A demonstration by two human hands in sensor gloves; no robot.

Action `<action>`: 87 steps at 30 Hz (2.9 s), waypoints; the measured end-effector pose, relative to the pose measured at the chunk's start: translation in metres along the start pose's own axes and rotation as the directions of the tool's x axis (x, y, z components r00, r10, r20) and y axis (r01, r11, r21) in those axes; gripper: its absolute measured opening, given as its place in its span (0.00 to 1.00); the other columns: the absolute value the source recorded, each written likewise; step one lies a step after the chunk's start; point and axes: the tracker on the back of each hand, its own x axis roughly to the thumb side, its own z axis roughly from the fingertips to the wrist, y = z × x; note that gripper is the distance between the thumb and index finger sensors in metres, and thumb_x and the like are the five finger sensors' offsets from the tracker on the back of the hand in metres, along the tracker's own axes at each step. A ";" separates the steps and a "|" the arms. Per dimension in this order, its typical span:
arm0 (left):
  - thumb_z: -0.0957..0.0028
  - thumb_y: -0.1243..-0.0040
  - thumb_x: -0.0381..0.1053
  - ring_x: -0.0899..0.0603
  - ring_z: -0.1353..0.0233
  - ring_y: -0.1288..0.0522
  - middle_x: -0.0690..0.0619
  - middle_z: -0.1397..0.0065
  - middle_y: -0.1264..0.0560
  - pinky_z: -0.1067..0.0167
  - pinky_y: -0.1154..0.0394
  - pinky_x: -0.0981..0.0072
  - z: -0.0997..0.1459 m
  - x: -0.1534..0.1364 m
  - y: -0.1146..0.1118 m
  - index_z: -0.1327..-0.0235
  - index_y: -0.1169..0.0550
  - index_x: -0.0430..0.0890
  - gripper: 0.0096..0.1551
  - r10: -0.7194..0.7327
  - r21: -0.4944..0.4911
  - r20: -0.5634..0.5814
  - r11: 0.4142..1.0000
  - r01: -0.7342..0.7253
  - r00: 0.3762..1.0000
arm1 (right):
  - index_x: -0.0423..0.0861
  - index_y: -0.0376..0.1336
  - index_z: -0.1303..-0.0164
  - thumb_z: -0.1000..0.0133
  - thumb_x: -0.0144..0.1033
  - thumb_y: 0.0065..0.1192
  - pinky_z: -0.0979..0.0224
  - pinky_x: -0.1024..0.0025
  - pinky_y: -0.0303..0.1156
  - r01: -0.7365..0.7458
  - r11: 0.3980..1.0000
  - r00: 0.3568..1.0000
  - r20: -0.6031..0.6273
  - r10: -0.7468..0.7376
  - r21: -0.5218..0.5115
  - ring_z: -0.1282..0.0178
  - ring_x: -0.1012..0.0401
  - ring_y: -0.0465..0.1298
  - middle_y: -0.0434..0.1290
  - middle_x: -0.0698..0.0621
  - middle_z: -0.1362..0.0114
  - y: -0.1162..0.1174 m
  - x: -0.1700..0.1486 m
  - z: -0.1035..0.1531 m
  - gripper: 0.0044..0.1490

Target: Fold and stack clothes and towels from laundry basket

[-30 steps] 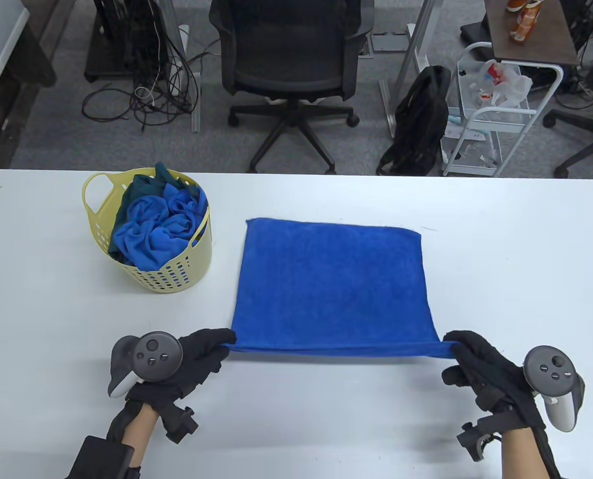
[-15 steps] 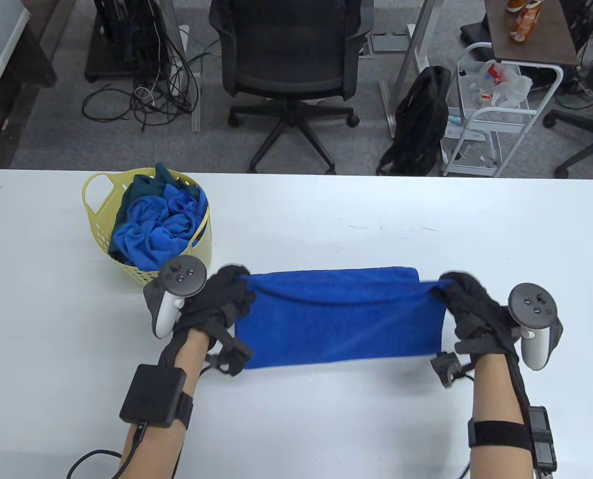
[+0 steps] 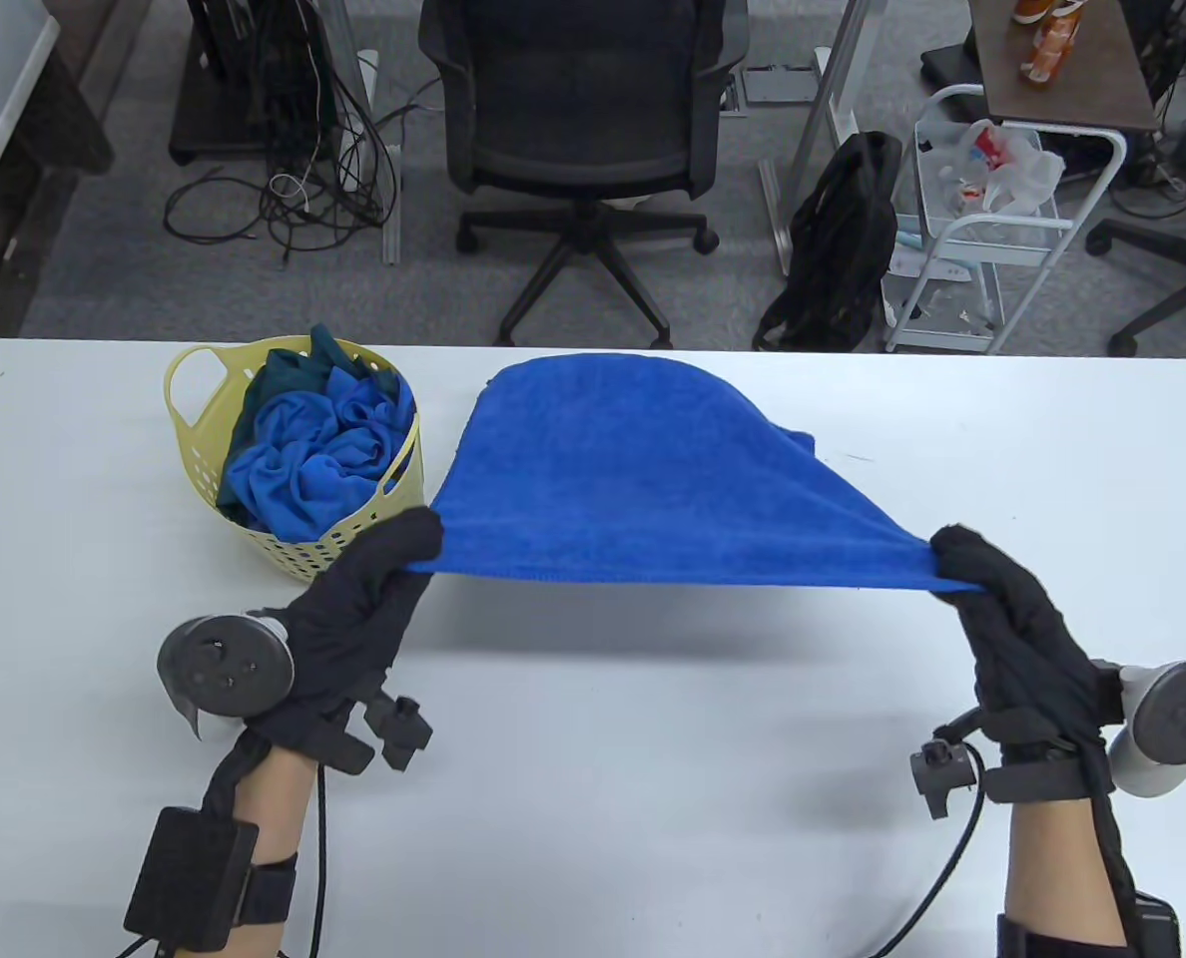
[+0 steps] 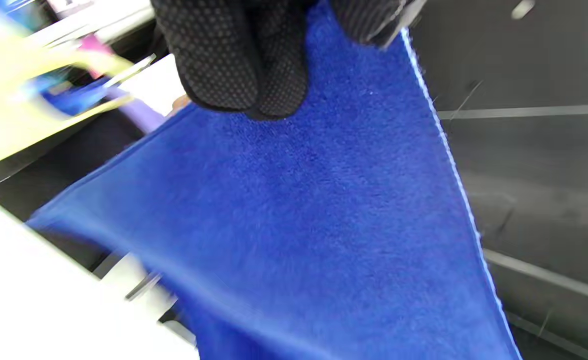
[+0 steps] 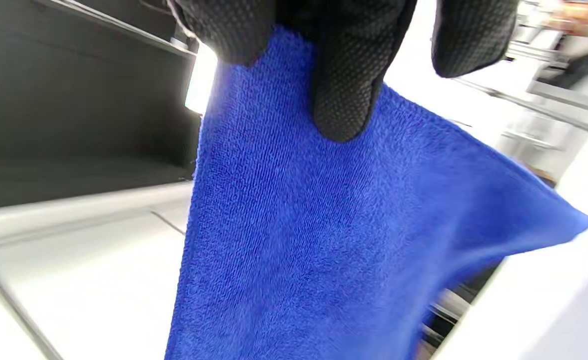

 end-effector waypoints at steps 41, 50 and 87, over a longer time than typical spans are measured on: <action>0.34 0.39 0.57 0.33 0.28 0.22 0.36 0.19 0.29 0.34 0.24 0.40 -0.024 -0.013 -0.044 0.27 0.22 0.48 0.26 -0.599 -0.589 -0.394 0.747 0.308 0.697 | 0.32 0.67 0.28 0.30 0.32 0.56 0.29 0.27 0.61 -0.651 0.584 0.438 -0.389 0.810 0.484 0.25 0.30 0.65 0.58 0.24 0.17 0.060 -0.032 -0.014 0.26; 0.35 0.40 0.58 0.35 0.27 0.21 0.38 0.19 0.28 0.34 0.24 0.41 -0.066 -0.074 -0.110 0.27 0.23 0.50 0.26 -0.749 -0.677 -0.421 0.635 0.373 0.511 | 0.37 0.66 0.27 0.32 0.34 0.54 0.28 0.30 0.63 -0.643 0.512 0.285 -0.442 0.851 0.570 0.26 0.32 0.66 0.60 0.26 0.17 0.084 -0.100 -0.052 0.26; 0.37 0.44 0.65 0.37 0.28 0.22 0.40 0.19 0.29 0.33 0.25 0.40 0.057 -0.073 -0.039 0.19 0.30 0.47 0.38 -0.487 -0.328 -0.475 0.871 0.366 0.733 | 0.20 0.58 0.24 0.38 0.36 0.72 0.35 0.44 0.75 -0.637 0.360 -0.020 -0.481 0.876 0.682 0.50 0.56 0.77 0.73 0.44 0.40 0.162 -0.083 -0.020 0.45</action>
